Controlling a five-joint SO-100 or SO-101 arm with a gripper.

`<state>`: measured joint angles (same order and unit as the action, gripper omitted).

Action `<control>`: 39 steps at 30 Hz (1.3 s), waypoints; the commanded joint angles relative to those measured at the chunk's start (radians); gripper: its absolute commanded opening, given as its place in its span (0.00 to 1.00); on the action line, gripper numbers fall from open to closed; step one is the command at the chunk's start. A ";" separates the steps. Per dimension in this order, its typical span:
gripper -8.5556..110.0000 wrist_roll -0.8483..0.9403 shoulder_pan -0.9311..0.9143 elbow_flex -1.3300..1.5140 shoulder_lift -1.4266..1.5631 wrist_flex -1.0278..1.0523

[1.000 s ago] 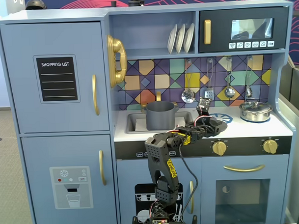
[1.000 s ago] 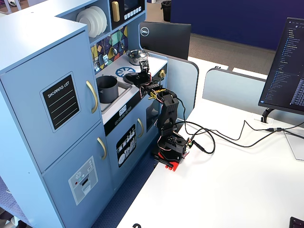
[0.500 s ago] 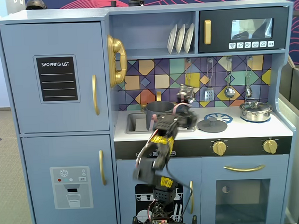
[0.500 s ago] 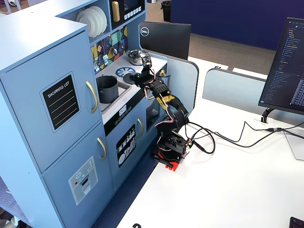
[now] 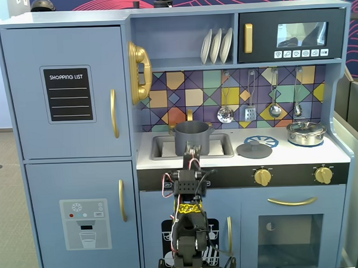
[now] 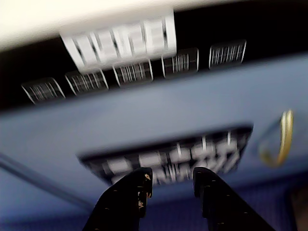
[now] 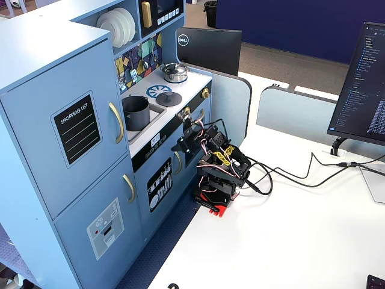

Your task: Take off the lid from the gray recipient and place it on the counter

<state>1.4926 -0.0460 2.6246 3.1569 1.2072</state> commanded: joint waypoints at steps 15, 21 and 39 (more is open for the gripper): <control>0.07 0.066 0.066 0.377 0.020 0.103; 0.07 0.120 0.048 0.377 0.021 0.302; 0.10 0.018 0.034 0.377 0.021 0.322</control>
<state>1.5370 0.0061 3.0035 3.1845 1.3560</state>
